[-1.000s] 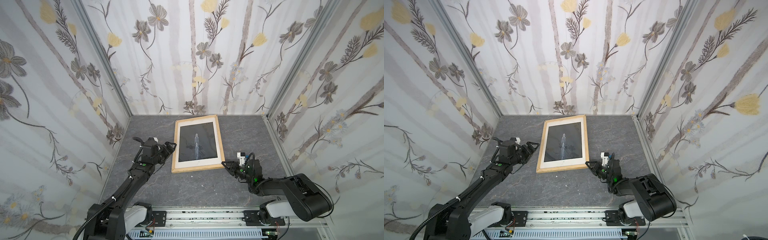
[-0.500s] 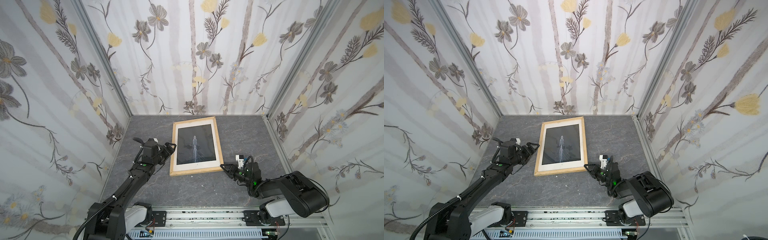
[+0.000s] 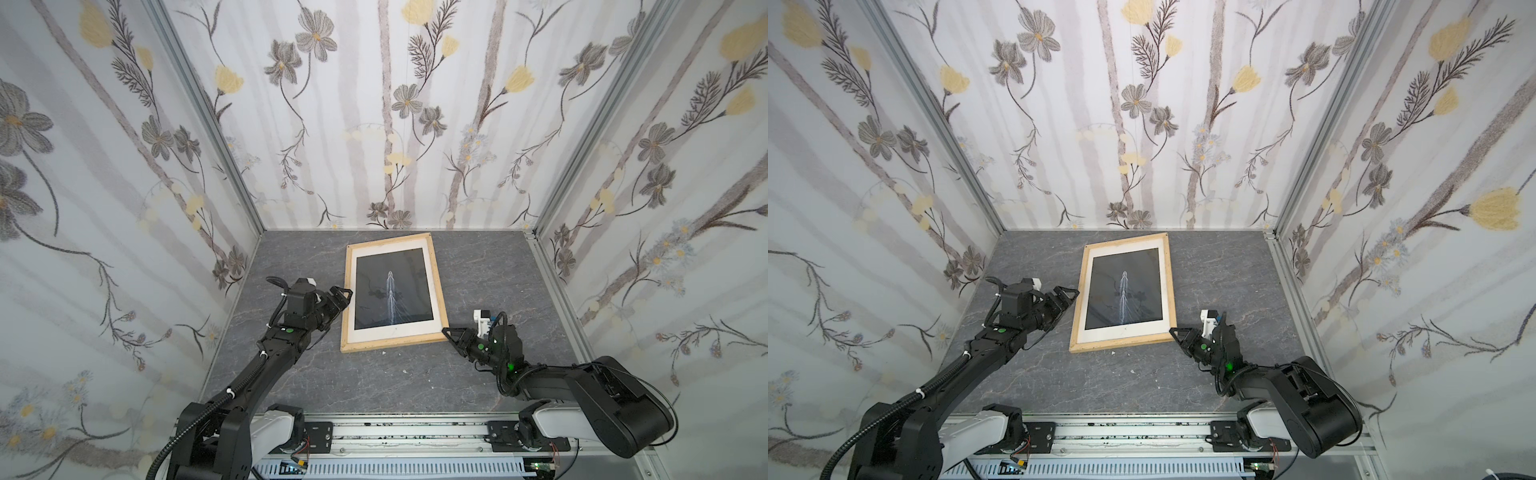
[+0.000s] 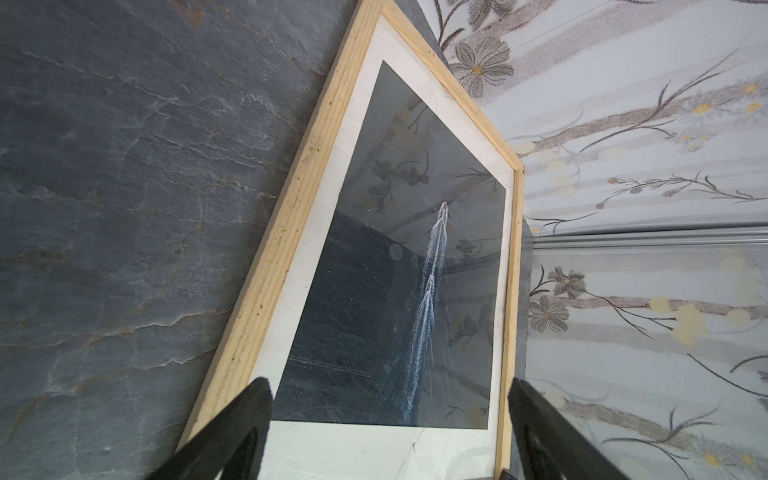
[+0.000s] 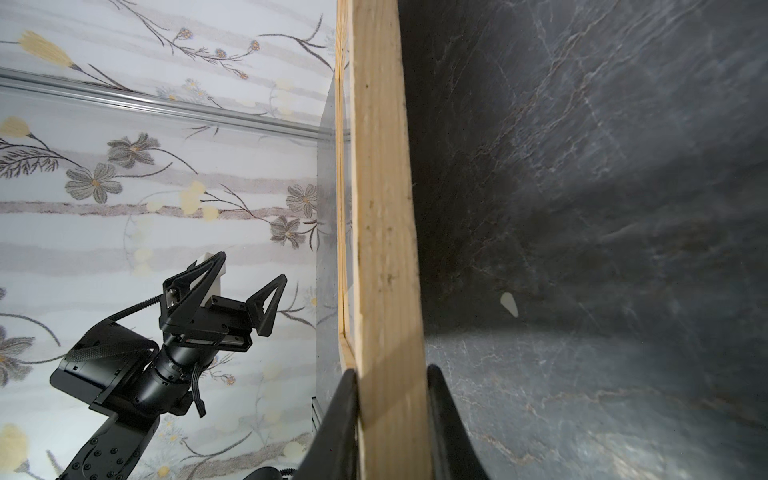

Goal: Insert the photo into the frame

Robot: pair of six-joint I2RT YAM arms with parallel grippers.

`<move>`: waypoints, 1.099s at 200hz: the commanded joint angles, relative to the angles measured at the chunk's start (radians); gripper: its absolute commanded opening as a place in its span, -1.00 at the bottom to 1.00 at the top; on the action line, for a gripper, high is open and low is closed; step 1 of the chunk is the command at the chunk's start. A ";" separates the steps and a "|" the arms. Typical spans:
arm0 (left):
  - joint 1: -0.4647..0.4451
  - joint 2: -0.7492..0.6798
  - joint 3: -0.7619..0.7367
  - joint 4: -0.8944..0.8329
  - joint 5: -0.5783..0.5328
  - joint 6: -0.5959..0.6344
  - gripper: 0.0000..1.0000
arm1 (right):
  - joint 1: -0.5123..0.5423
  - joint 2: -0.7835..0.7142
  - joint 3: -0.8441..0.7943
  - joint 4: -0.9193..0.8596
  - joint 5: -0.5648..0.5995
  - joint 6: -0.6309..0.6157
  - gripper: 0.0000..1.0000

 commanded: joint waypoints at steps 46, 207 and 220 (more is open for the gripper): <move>0.000 0.008 -0.005 0.022 -0.012 0.018 0.77 | 0.001 -0.057 0.027 -0.311 0.133 -0.070 -0.57; 0.001 0.028 0.022 -0.022 -0.063 0.059 0.77 | 0.017 -0.232 0.143 -0.716 0.294 -0.243 0.76; 0.000 0.039 0.039 -0.047 -0.081 0.077 0.77 | 0.017 -0.238 0.181 -0.778 0.327 -0.282 0.77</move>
